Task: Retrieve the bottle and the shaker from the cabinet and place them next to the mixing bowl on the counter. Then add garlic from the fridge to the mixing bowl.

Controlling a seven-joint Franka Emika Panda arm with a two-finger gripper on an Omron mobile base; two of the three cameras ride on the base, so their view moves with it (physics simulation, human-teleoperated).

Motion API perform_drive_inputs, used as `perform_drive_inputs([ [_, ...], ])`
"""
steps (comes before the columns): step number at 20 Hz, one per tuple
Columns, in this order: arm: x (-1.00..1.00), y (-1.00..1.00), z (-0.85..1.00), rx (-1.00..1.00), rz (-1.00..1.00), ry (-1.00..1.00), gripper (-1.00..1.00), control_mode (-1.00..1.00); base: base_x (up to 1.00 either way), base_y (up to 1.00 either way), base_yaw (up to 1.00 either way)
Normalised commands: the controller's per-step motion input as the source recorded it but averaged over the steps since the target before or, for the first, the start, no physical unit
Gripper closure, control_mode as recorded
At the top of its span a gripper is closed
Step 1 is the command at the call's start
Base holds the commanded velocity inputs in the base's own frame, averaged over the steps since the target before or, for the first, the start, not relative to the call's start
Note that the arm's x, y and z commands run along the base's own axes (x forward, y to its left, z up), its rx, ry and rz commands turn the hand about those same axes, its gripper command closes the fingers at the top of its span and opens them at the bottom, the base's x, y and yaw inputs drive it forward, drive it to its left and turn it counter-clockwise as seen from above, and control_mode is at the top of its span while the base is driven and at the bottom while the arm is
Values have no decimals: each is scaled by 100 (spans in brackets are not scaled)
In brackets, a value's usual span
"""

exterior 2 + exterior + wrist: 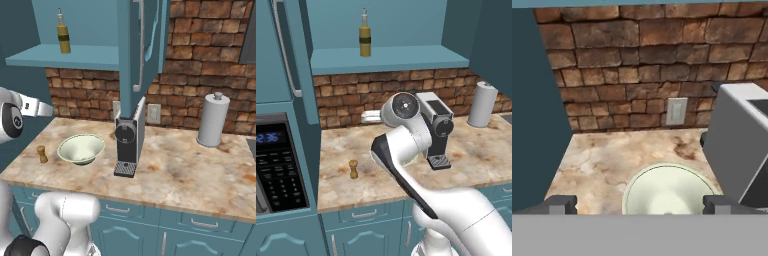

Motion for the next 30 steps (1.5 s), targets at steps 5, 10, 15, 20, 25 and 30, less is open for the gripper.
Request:
perform_drive_inputs([
  [5, -2, -10, 53, 0, 6, 0, -100, -100, 0, 0, 0],
  [10, -2, -21, 47, 0, 9, -2, -100, -100, 0, 0, 0],
  [15, -2, -20, 60, 0, 7, -3, -100, -100, 0, 0, 0],
  [20, 0, -6, 57, 0, 1, -4, -100, -100, 0, 0, 0],
  [25, 0, -8, 46, 1, 0, -10, -100, -100, 0, 0, 0],
  [30, 0, -16, 45, 3, 0, -17, -100, -100, 0, 0, 0],
])
